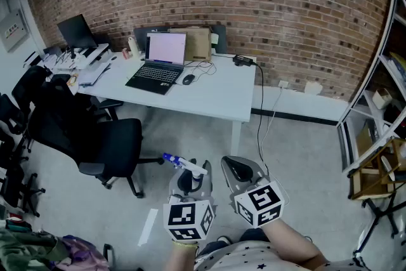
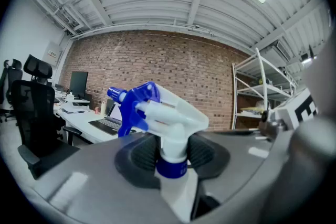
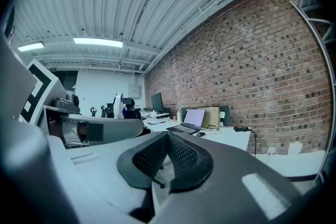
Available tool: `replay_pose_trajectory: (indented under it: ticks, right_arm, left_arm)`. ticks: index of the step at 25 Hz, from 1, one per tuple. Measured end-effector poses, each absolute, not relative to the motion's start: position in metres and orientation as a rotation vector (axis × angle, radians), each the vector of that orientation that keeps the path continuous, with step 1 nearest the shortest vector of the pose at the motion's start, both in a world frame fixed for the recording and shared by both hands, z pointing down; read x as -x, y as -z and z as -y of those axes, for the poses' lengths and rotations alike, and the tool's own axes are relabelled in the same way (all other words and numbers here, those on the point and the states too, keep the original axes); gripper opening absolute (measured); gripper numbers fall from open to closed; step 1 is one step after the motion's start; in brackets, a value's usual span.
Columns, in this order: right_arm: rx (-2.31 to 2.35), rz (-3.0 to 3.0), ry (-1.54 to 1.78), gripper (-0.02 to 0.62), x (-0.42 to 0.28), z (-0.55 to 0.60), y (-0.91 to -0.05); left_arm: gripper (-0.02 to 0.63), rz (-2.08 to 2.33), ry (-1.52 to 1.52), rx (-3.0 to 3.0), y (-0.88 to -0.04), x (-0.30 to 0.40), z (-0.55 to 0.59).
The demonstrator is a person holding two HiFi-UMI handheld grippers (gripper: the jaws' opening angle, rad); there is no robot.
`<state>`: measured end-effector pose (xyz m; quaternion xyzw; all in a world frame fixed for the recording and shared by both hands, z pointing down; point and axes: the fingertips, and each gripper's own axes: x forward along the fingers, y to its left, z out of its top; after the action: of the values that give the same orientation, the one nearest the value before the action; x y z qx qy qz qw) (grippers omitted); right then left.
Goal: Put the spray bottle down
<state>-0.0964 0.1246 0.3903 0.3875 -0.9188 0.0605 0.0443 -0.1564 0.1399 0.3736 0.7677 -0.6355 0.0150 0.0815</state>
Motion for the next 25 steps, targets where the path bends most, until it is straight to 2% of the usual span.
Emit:
replay_pose_trajectory:
  ticks: [14,25]
  right_arm:
    - [-1.232,2.764,-0.147,-0.002,0.096,-0.078,-0.405]
    - [-1.204,2.793,-0.127,-0.002,0.078,0.076,-0.397]
  left_arm:
    - [0.127,1.853,-0.022,-2.329,-0.389,0.162,-0.089]
    - [0.127,1.888,-0.031,-2.335,-0.391,0.144,0.059]
